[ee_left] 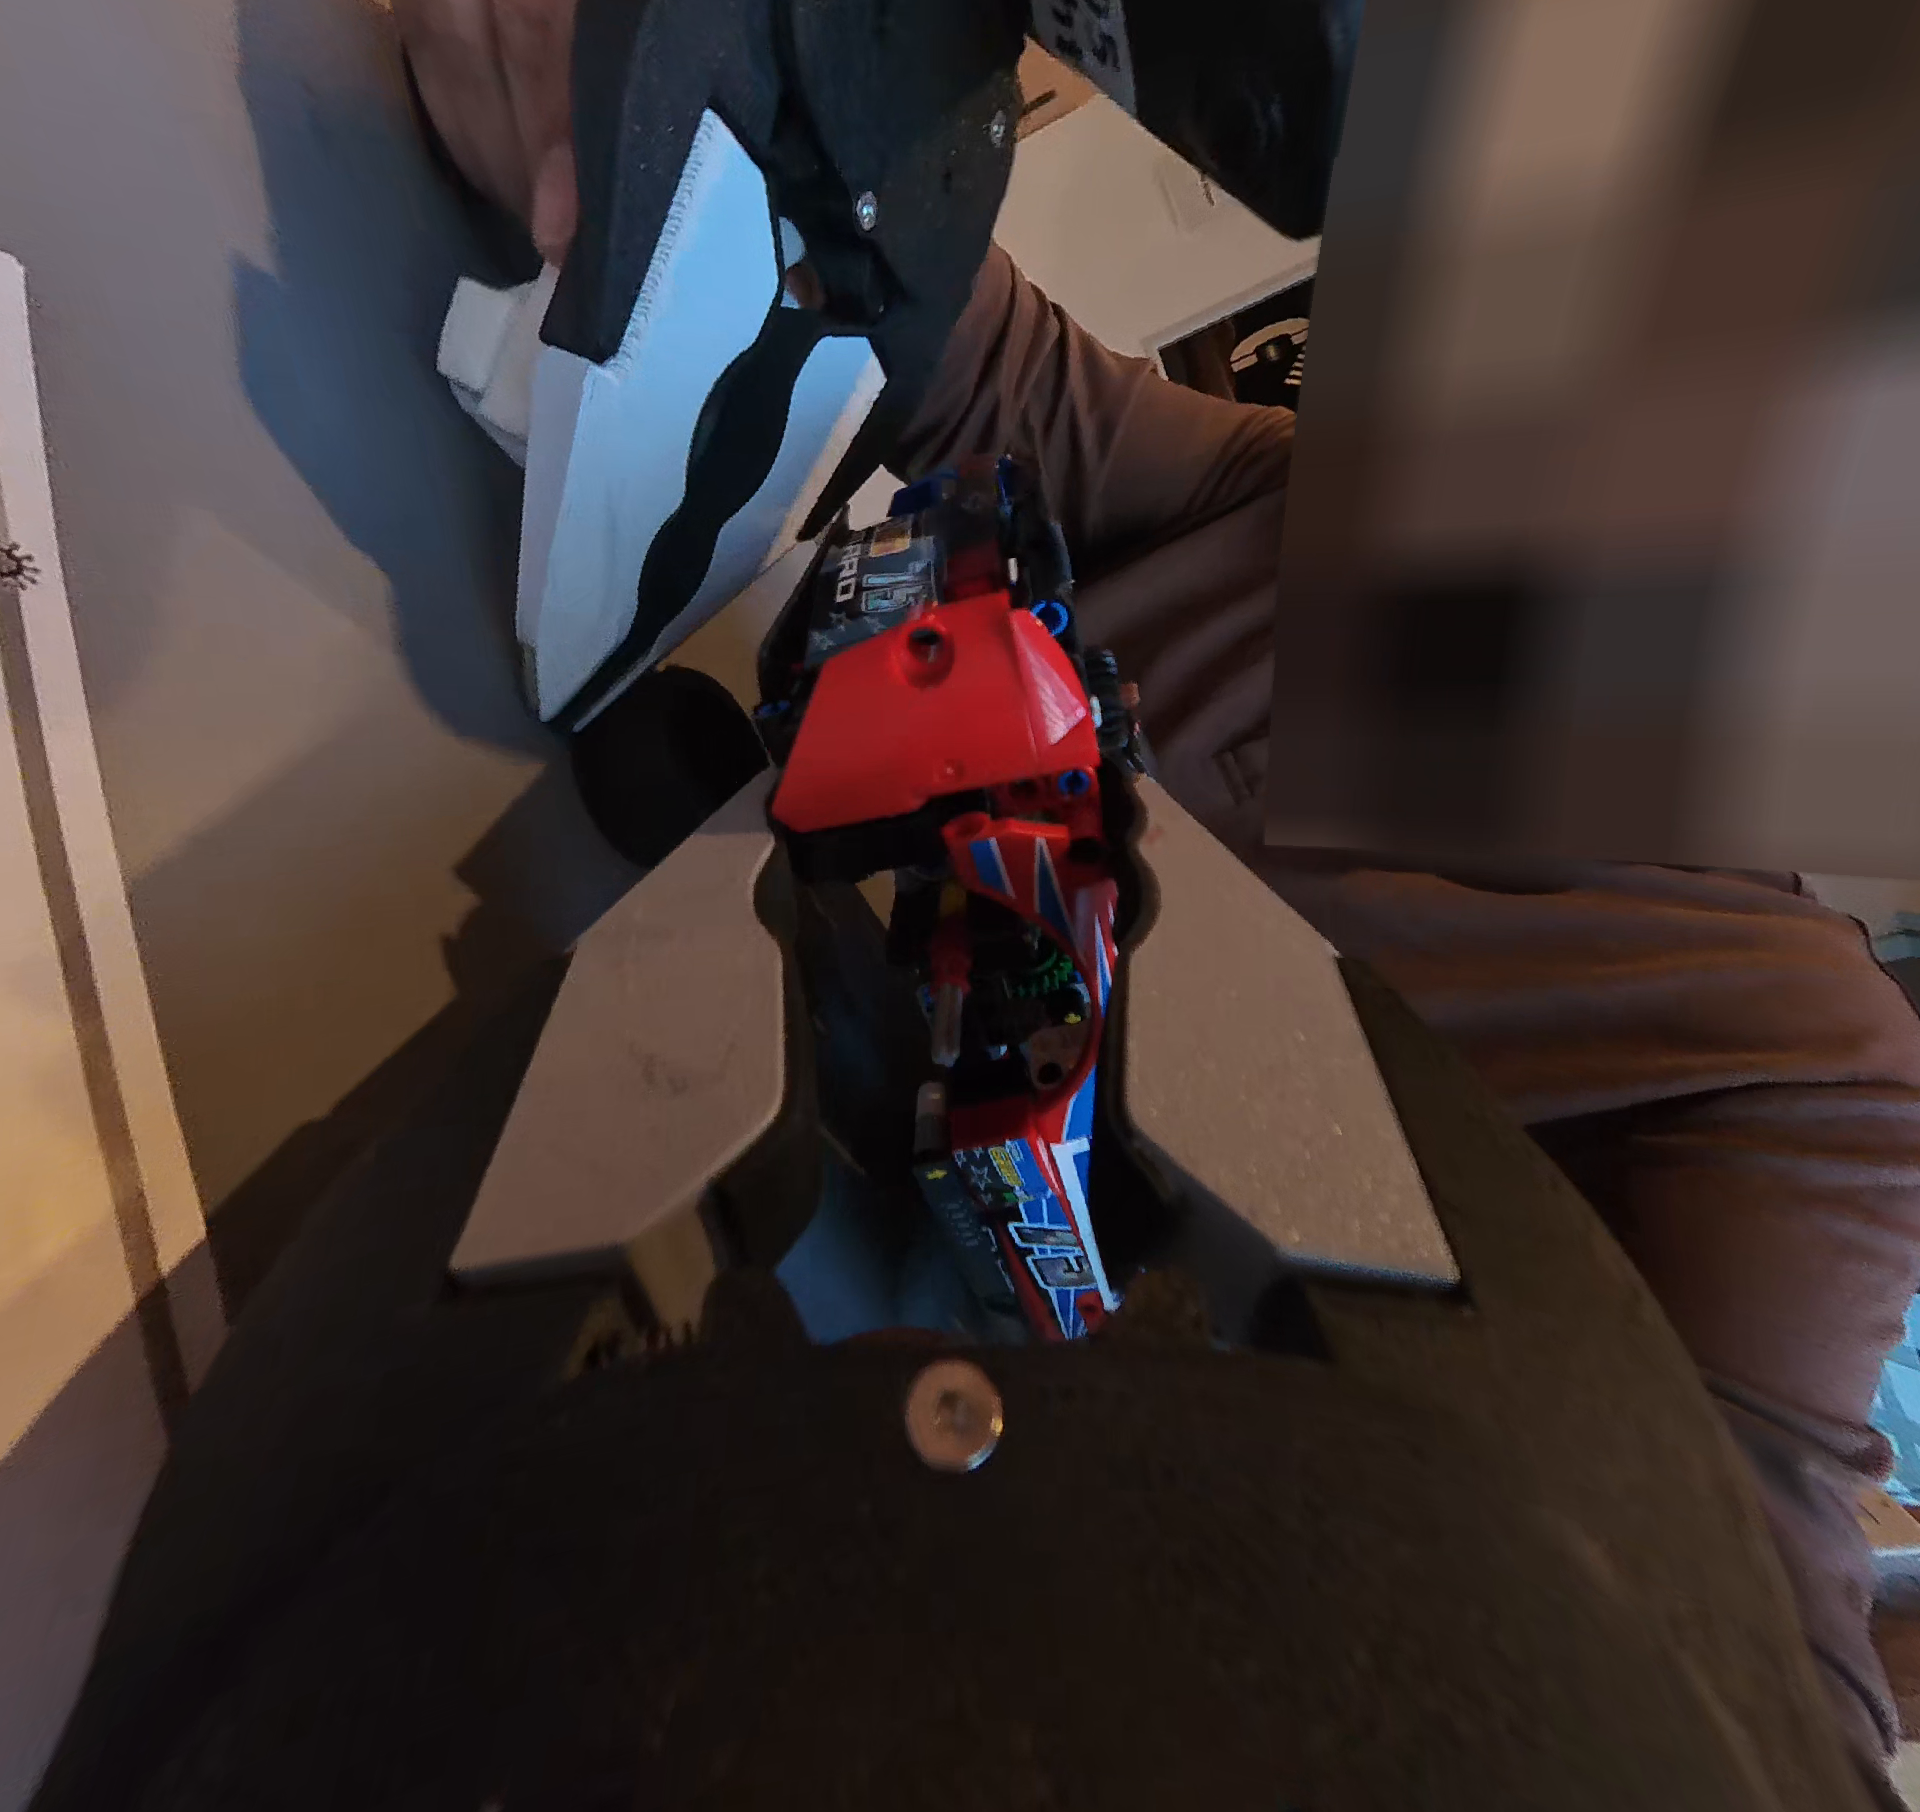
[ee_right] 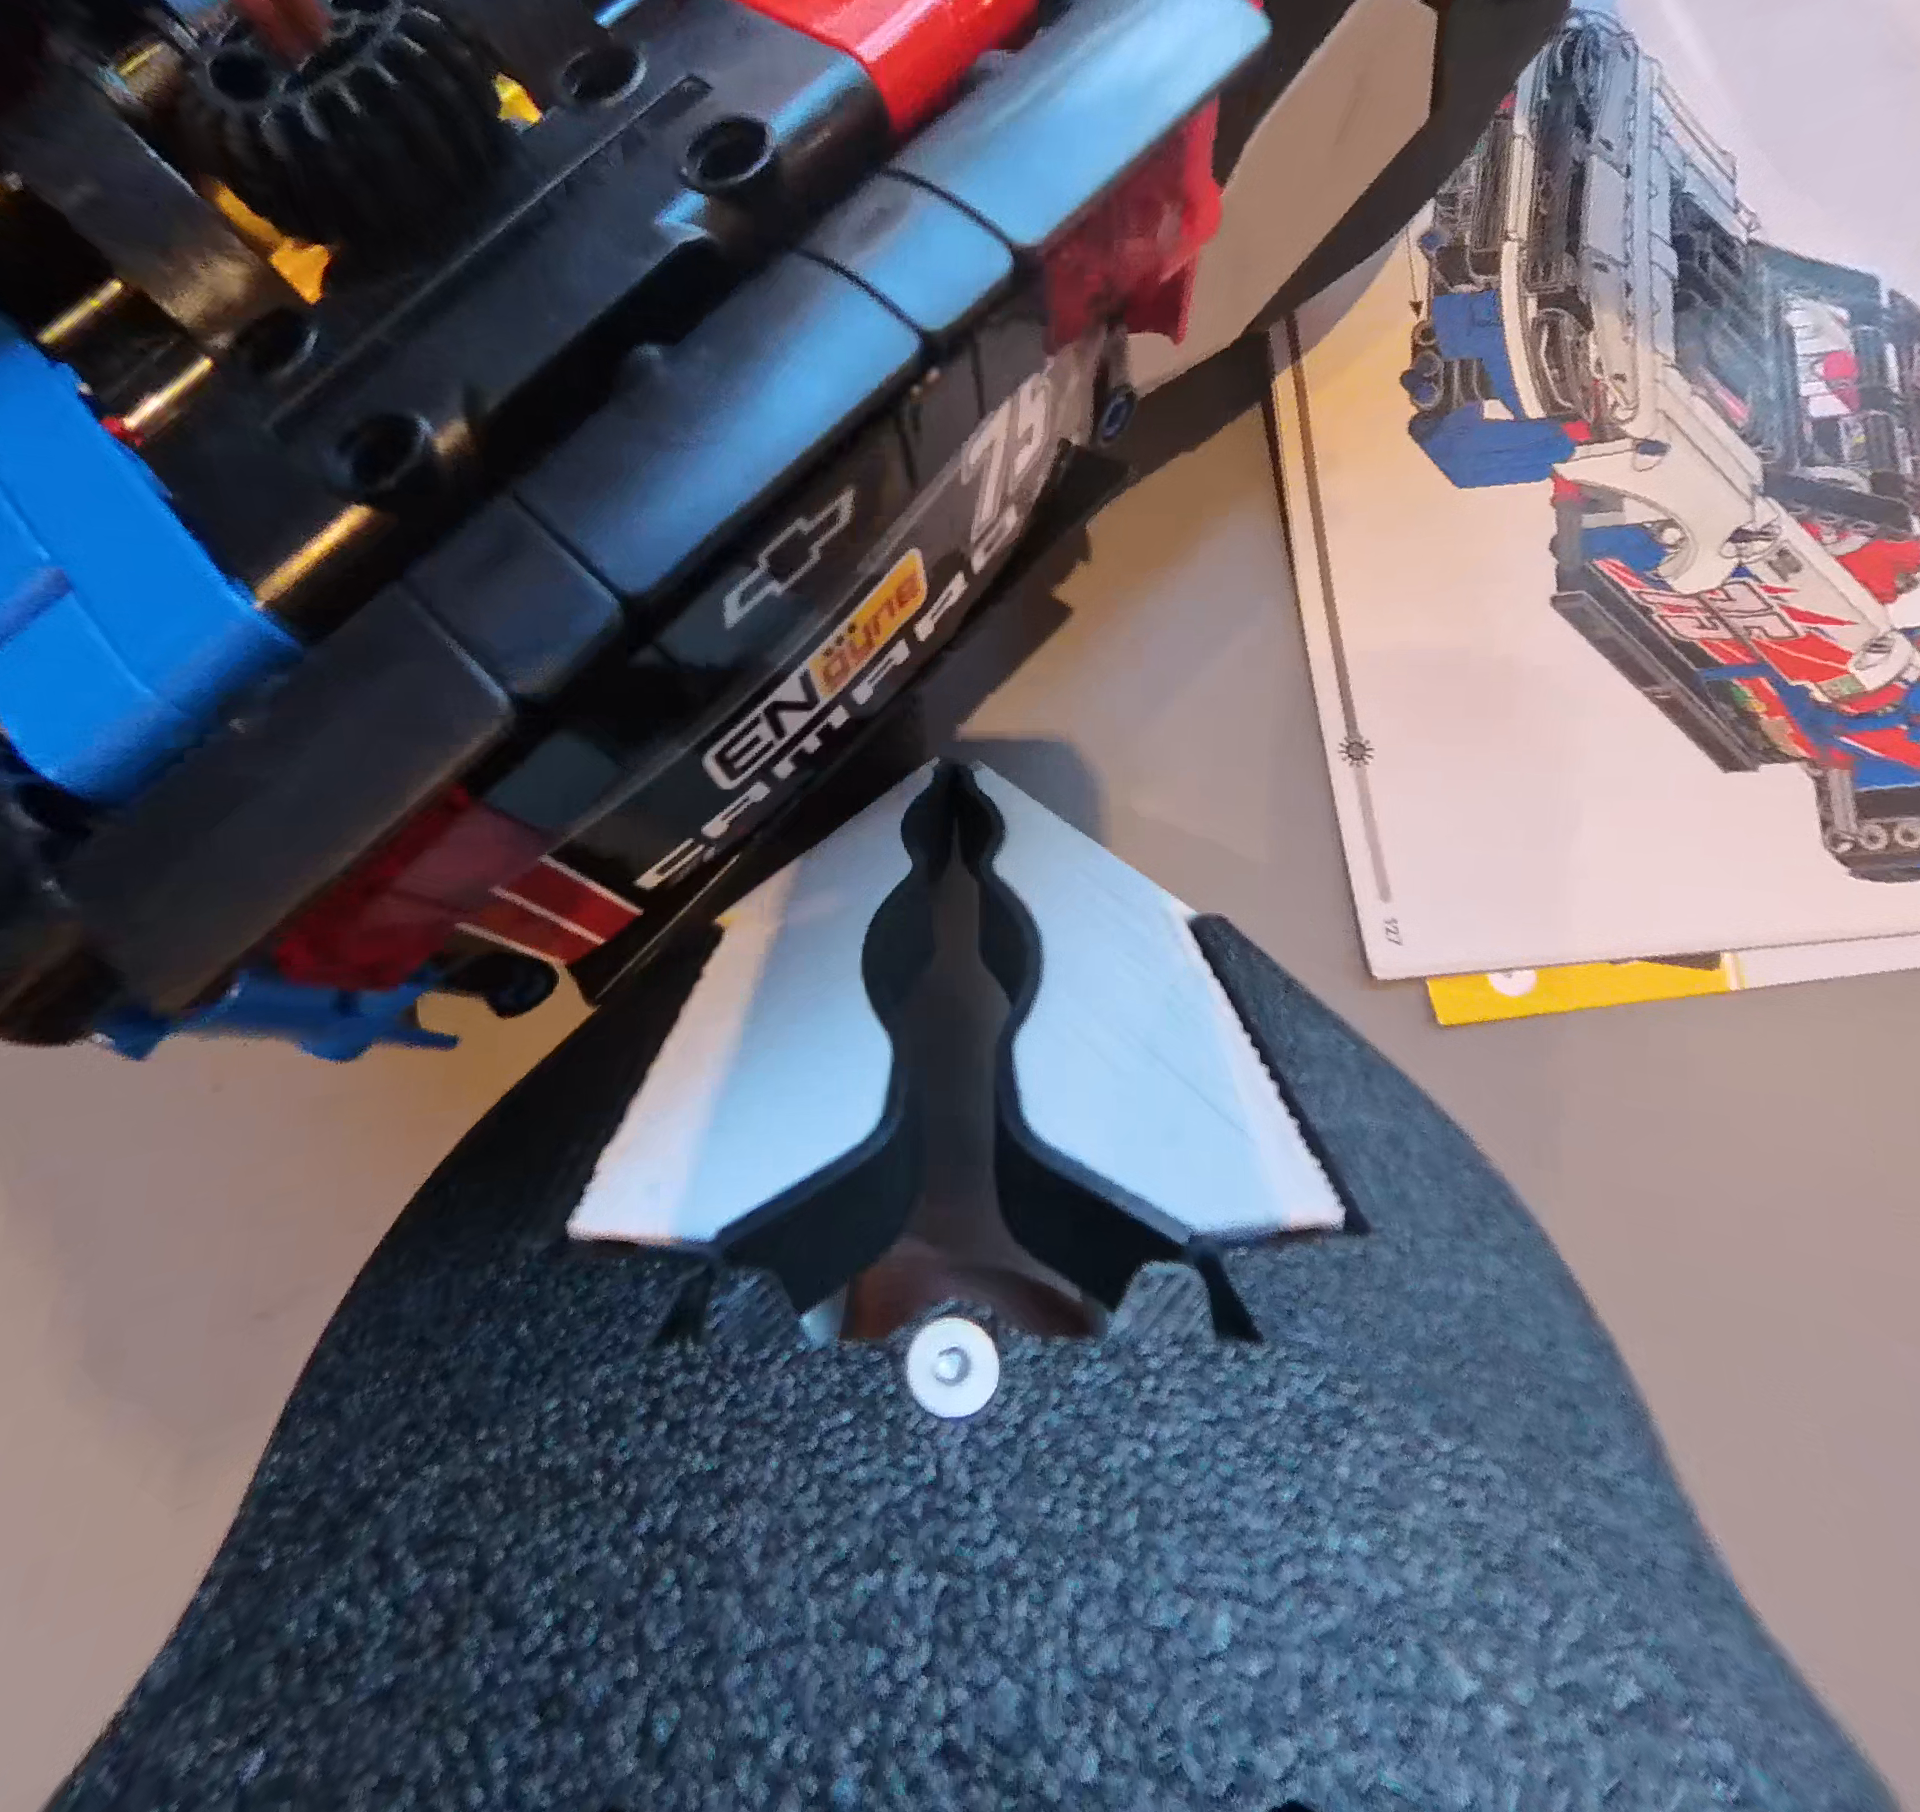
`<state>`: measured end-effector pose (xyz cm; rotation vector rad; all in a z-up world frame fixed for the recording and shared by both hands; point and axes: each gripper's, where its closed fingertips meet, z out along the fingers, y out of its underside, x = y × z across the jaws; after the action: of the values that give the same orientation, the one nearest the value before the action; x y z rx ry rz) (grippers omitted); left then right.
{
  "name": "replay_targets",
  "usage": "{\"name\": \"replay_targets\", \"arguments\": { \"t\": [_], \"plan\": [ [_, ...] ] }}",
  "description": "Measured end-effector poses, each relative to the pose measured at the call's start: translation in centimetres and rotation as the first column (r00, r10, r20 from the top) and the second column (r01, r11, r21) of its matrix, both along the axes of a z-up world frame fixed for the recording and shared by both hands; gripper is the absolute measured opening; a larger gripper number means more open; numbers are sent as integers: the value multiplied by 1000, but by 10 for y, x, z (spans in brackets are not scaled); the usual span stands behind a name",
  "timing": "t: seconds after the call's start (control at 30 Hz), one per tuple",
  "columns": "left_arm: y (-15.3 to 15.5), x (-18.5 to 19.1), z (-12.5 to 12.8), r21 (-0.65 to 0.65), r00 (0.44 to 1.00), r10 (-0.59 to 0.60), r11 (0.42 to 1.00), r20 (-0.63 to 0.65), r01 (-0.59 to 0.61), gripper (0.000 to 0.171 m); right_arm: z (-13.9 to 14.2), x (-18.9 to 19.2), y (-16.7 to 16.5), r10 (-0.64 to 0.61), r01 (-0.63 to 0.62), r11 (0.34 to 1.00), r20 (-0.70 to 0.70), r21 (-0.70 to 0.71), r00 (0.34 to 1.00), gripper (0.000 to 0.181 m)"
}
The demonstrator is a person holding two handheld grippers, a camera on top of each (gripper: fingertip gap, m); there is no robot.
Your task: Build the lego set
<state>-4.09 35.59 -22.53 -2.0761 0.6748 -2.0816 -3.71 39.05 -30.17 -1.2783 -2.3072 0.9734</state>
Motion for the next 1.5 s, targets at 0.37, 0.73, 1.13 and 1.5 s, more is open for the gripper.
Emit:
{"name": "replay_targets", "arguments": {
  "t": [0.37, 0.73, 1.13, 1.5],
  "plan": [
    [2, -2, 2, 12, 1000, 13, 1000, -2, -13, 58, 1, 14, 12, -140, 261, 891, 322, -371, 936, 0],
    [4, 0, -14, -66, 998, -5, 998, -64, 0, 58, 7, 38, 31, -380, 552, 680, 413, -482, 828, 0],
    [14, -3, -29, -106, 987, 26, 993, -161, -44, 66, 24, 55, 13, -475, 587, 635, 345, -502, 809, 0],
    [20, -35, 21, 116, 950, 251, 966, -186, -233, 83, 43, 109, 42, -775, 755, 616, -1, -225, 631, 22]
  ]
}}
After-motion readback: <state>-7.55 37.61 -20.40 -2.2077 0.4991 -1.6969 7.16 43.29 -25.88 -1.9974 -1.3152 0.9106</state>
